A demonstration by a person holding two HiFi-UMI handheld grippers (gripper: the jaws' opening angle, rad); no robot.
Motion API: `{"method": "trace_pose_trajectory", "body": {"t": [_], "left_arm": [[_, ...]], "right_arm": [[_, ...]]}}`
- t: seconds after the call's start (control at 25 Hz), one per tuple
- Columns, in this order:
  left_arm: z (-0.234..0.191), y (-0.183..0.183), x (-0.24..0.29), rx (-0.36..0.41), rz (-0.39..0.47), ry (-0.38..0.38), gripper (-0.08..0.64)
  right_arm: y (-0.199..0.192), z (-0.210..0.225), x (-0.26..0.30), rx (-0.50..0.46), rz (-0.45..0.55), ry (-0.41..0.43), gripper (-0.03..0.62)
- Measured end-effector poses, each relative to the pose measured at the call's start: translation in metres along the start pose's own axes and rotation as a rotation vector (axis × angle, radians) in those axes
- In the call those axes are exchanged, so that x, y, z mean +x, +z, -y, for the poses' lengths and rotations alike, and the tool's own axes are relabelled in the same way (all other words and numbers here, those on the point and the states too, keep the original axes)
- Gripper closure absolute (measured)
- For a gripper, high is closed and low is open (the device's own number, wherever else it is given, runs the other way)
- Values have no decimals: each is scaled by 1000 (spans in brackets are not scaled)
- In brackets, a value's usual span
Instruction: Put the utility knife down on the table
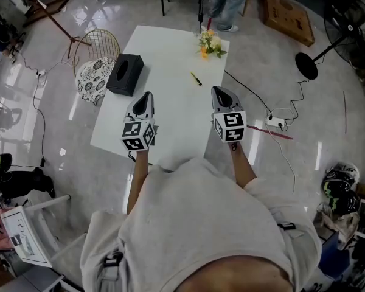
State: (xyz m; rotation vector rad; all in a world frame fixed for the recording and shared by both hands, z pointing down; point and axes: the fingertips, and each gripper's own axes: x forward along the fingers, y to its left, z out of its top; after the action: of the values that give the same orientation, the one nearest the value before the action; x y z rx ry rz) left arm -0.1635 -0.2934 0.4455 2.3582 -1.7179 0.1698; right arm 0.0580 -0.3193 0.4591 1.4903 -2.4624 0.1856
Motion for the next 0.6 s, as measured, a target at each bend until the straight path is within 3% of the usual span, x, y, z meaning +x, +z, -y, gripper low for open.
{"method": "trace_pose_trajectory", "body": {"t": [0.6], "left_arm": [[2,-2,-2,5,-9,-4,540]], "right_arm": [[-4,2,2,14,-10,2,561]]}}
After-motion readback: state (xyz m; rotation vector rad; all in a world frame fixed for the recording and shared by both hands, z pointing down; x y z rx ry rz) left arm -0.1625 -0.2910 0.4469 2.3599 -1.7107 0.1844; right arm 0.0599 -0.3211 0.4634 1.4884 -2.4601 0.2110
